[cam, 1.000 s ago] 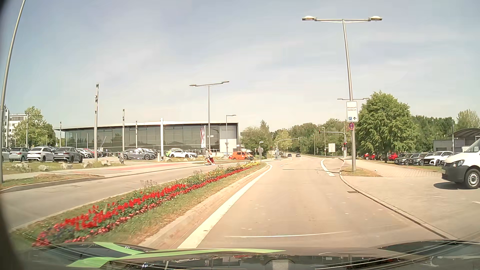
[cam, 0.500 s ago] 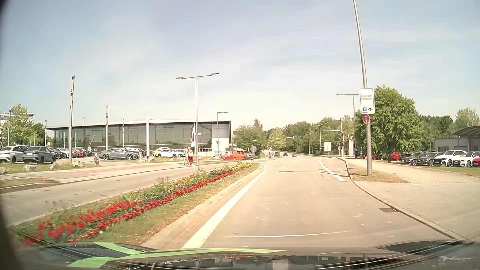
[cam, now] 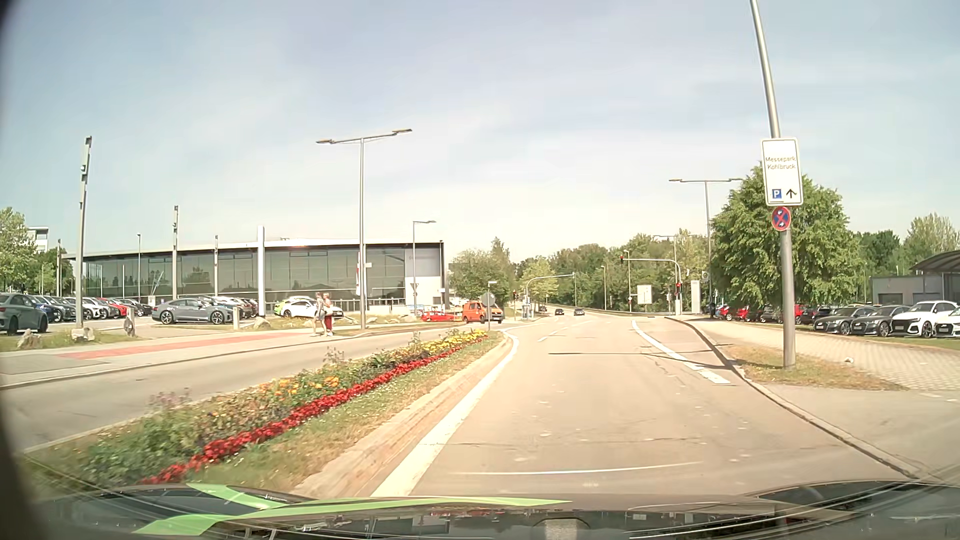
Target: Follow the waypoints while adhering to traffic rules and regulations
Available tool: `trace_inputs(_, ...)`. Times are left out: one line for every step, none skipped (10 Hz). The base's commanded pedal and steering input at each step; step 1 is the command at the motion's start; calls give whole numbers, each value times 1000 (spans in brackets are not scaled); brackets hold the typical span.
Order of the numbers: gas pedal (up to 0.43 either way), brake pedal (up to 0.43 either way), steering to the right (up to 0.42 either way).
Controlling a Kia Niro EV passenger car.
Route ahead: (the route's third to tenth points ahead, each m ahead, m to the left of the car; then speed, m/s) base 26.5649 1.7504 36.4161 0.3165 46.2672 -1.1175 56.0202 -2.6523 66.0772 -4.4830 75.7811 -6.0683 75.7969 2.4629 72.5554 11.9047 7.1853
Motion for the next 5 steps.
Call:
trace_inputs(67,0,27)
trace_inputs(67,0,27)
trace_inputs(59,0,27)
trace_inputs(59,0,27)
trace_inputs(59,0,26)
